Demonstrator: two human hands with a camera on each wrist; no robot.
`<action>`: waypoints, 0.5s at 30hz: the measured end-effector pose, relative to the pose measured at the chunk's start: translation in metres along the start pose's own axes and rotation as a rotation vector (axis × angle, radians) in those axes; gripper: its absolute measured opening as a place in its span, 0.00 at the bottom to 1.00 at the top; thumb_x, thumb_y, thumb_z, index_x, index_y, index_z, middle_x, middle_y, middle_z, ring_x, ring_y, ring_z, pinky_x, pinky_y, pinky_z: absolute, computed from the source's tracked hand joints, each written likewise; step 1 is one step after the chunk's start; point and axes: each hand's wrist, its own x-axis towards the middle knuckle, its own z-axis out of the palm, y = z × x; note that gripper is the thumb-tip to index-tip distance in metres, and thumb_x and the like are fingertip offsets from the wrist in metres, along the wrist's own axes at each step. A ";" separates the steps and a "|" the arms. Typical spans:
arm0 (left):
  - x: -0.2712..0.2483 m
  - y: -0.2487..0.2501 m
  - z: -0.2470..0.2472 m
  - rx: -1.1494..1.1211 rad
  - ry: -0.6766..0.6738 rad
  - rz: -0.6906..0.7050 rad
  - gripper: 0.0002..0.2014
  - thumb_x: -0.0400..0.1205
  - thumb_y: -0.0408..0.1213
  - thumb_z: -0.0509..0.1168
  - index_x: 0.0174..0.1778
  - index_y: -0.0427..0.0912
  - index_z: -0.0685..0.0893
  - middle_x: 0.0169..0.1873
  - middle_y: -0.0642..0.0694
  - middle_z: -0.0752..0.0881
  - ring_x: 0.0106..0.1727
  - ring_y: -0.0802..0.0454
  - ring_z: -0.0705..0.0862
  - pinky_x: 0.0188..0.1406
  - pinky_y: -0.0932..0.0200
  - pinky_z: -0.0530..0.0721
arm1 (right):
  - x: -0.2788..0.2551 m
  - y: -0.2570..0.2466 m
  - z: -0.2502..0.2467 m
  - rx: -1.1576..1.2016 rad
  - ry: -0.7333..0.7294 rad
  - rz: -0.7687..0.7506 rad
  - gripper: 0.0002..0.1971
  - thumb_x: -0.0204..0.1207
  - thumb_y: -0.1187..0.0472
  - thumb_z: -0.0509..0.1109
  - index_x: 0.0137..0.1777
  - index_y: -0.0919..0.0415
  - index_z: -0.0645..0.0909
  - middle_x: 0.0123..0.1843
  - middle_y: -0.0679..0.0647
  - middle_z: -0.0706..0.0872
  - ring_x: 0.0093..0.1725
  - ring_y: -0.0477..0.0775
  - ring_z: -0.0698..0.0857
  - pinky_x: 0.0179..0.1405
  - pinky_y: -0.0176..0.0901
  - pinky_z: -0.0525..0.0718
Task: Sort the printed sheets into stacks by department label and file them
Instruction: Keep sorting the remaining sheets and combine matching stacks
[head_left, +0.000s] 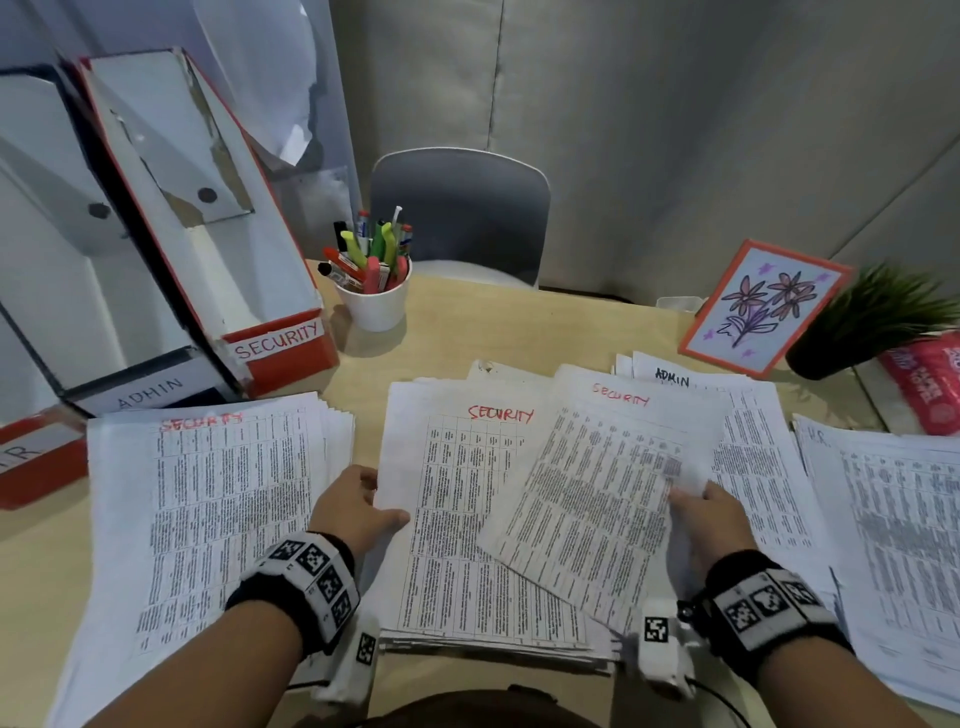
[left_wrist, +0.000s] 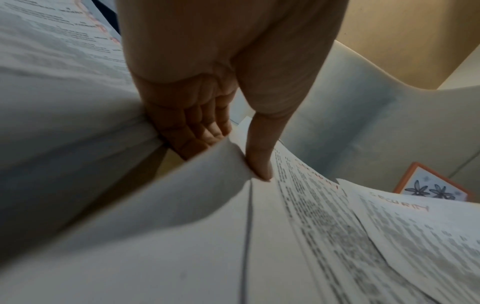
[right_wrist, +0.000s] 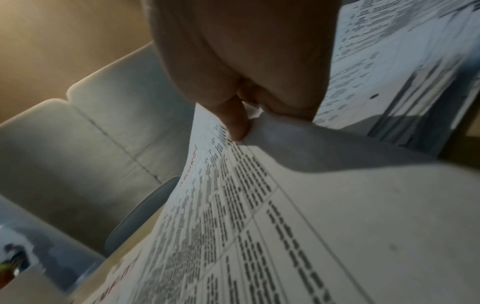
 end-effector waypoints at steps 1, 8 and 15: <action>0.001 -0.002 -0.002 -0.015 0.004 -0.005 0.24 0.67 0.35 0.80 0.56 0.44 0.78 0.48 0.48 0.85 0.52 0.47 0.85 0.51 0.55 0.81 | -0.002 -0.001 -0.002 0.069 0.016 0.008 0.09 0.79 0.74 0.62 0.43 0.62 0.78 0.47 0.60 0.84 0.52 0.62 0.83 0.48 0.36 0.84; 0.006 -0.008 -0.017 -0.072 -0.018 -0.025 0.26 0.68 0.30 0.78 0.60 0.45 0.77 0.41 0.46 0.86 0.44 0.52 0.84 0.43 0.59 0.81 | -0.009 -0.005 -0.015 0.261 -0.013 0.082 0.12 0.81 0.68 0.64 0.61 0.75 0.78 0.44 0.61 0.83 0.42 0.58 0.81 0.50 0.43 0.80; 0.010 -0.009 -0.025 -0.105 -0.062 -0.019 0.26 0.74 0.20 0.65 0.67 0.44 0.74 0.36 0.43 0.85 0.42 0.44 0.84 0.36 0.54 0.81 | -0.021 -0.008 -0.005 0.259 -0.085 0.090 0.07 0.80 0.71 0.64 0.56 0.72 0.78 0.42 0.61 0.83 0.41 0.57 0.82 0.39 0.42 0.87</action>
